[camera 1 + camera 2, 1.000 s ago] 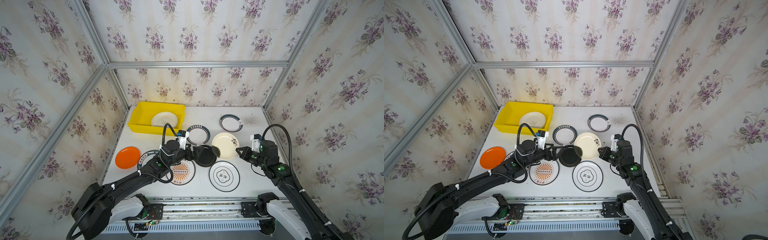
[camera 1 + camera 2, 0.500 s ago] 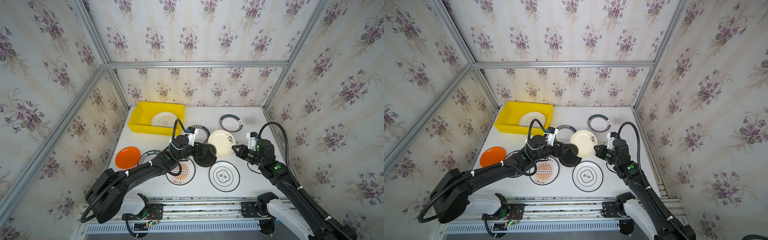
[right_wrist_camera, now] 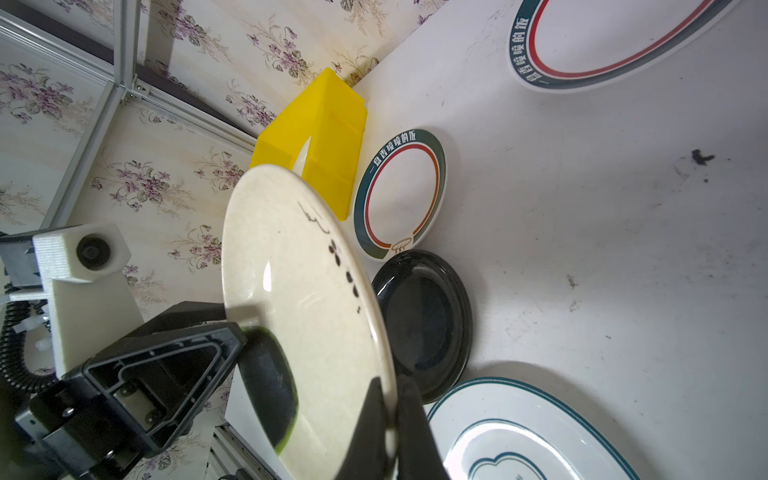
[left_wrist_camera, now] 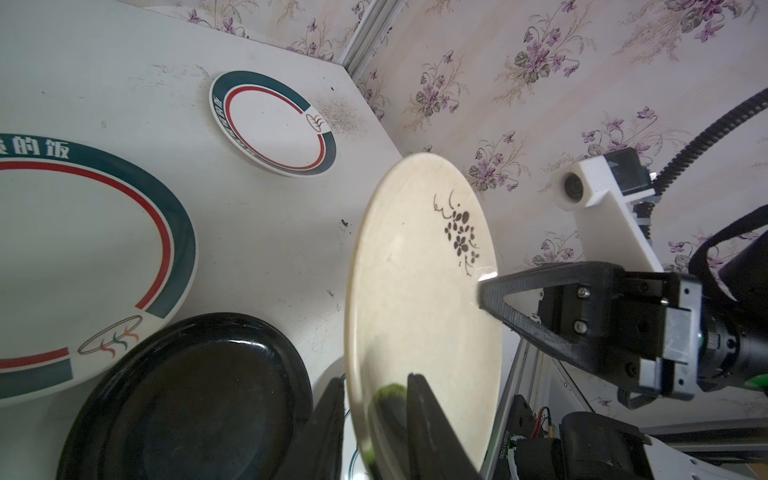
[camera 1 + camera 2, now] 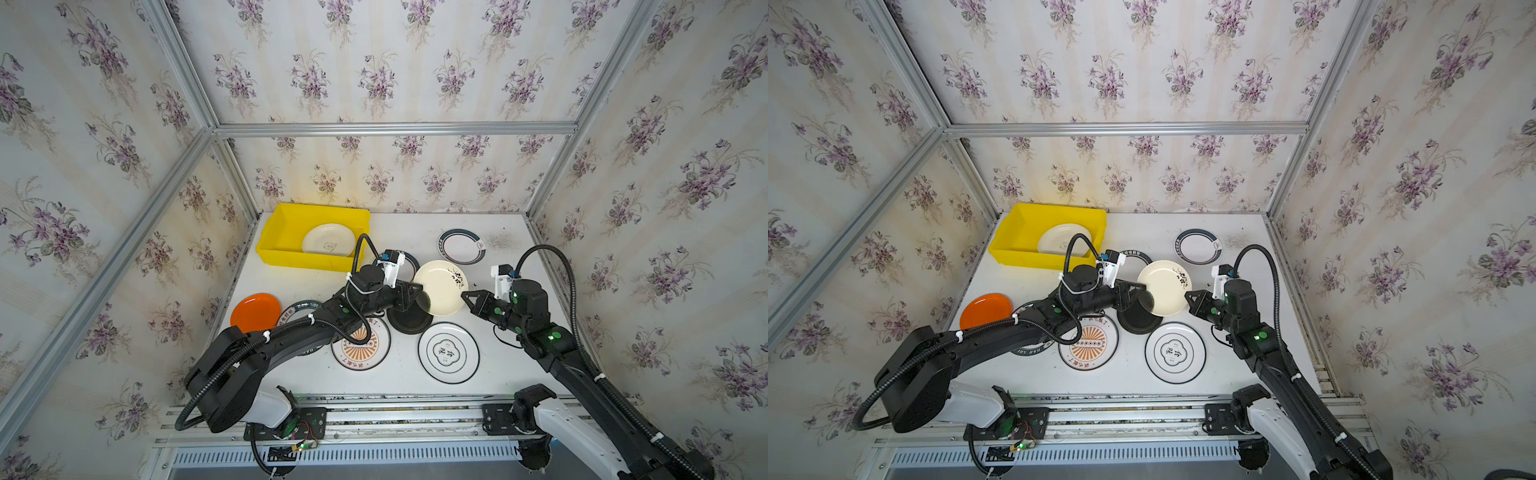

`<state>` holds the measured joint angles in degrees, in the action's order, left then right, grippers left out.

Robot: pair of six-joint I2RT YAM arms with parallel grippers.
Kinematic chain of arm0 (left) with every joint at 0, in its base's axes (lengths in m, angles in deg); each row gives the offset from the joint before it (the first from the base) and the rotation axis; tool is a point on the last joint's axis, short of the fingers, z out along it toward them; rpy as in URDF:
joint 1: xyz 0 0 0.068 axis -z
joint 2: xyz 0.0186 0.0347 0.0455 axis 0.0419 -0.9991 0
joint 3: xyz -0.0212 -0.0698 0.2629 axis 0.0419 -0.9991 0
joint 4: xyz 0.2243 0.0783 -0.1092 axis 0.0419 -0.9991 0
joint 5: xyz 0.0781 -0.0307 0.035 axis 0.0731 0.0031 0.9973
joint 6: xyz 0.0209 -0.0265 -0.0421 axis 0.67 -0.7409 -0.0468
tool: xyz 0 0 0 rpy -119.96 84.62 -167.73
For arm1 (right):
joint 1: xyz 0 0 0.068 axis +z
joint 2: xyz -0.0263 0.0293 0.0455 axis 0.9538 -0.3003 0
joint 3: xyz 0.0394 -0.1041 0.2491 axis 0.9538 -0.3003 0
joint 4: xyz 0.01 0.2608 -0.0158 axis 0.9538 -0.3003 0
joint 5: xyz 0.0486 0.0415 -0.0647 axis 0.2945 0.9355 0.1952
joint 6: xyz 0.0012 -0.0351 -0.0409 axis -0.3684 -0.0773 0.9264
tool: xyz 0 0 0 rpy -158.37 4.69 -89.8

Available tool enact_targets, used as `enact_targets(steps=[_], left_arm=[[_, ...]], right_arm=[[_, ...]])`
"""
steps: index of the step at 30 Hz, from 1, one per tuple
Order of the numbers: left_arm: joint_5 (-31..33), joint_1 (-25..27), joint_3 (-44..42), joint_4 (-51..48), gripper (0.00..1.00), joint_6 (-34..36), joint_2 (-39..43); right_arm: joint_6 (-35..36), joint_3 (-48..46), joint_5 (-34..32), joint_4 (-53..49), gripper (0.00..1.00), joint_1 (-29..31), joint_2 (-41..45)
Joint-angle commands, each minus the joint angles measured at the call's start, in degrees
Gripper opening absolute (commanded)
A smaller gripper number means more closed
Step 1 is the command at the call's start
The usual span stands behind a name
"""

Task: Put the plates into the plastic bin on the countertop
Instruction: 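Grasp the upright plate's rim with the left gripper beside the right gripper, then carry the plate with the left gripper into the yellow bin while the right gripper withdraws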

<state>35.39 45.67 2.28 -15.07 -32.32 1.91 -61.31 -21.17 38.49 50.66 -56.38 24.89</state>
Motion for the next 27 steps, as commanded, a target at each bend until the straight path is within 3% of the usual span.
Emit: enact_targets(steps=[1, 10, 15, 18, 22, 27], left_arm=[[-1.32, 0.11, 0.61, 2.1, 0.25, -0.85, -0.37], [-1.64, 0.15, 1.56, 1.84, 0.06, -0.79, -1.35], [-0.58, 0.15, 2.37, 0.65, 0.02, 0.07, -1.58], [0.25, 0.15, 2.89, -0.09, 0.0, 0.68, -1.74], [1.01, 0.09, 4.06, -1.31, 0.0, 1.54, -2.21], [4.26, -0.02, 5.46, -2.54, 0.0, 2.54, -2.58]], right_arm=[[0.0, 0.05, 0.88, 3.84, 0.0, 0.21, 0.18], [0.09, -0.38, 0.68, 3.78, 0.0, 0.47, 0.47], [0.25, -0.73, 0.75, 3.6, 0.37, 0.47, 1.48], [0.6, -1.17, 0.42, 3.03, 0.54, 0.47, 2.39], [1.14, -1.79, 0.36, 2.03, 0.64, 0.47, 3.79], [2.07, -1.78, -0.12, -0.7, 0.68, 0.47, 5.68]])
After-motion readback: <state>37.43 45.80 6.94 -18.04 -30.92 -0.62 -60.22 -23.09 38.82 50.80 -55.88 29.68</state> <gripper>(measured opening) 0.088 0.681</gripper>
